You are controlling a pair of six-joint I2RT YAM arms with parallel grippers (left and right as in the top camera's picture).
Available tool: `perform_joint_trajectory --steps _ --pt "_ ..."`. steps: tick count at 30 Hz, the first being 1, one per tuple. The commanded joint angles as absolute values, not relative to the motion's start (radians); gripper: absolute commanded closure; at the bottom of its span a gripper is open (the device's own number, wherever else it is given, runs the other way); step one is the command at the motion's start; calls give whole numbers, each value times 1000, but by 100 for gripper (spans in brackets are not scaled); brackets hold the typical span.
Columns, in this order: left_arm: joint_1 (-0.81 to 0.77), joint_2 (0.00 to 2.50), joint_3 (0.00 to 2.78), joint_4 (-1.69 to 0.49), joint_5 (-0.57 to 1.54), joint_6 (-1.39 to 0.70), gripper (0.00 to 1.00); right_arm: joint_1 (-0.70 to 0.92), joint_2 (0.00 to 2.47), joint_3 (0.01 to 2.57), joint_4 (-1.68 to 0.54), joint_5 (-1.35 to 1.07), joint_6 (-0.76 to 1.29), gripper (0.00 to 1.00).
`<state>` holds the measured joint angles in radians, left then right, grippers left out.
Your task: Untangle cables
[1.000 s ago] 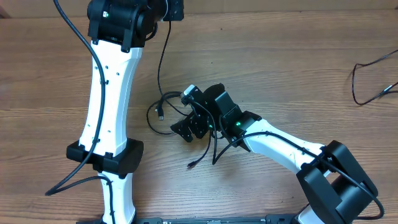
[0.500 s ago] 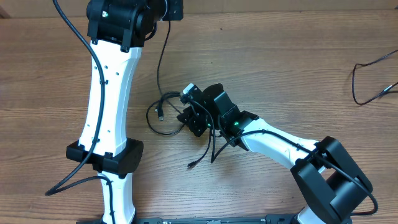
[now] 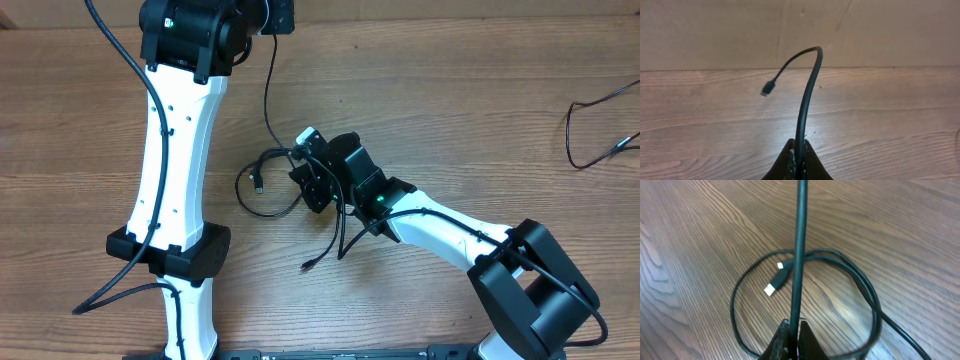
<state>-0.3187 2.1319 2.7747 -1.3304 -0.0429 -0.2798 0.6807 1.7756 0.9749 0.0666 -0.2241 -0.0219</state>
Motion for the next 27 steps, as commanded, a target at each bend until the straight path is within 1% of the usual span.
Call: perform_joint_trajectory --steps 1,4,6,8,10,14,17,20,22,24,26,27 --pt "-313 2117 2784 -1351 -59 -210 96 610 1672 1001 44 -192 44 96" --pt "-313 2119 2784 -1374 -57 -154 96 520 1571 1007 28 -230 147 96" --pt "-313 2119 2784 -1385 -33 -106 96 455 1510 1007 31 -332 201 96" --pt "-313 2120 2784 -1385 40 -41 96 392 1462 1007 41 -469 242 96" --pt "-313 2122 2784 -1383 159 48 96 332 1426 1007 44 -595 274 96" --pt "-315 2125 2782 -1402 402 241 96 244 1391 1007 46 -742 323 96" --pt "-315 2132 2782 -1436 480 335 96 197 1385 1007 61 -881 354 96" --pt "-315 2145 2780 -1466 506 382 96 170 1385 1007 109 -1010 493 96" --pt "-315 2155 2780 -1482 539 410 96 164 1385 1007 211 -1093 725 96" --pt "-315 2166 2780 -1490 564 435 96 164 1385 1007 312 -1139 876 96" --pt "-315 2173 2779 -1489 570 435 96 164 1385 1007 373 -1123 912 96" --pt "-315 2178 2779 -1488 570 435 96 164 1385 1007 368 -1083 913 96"
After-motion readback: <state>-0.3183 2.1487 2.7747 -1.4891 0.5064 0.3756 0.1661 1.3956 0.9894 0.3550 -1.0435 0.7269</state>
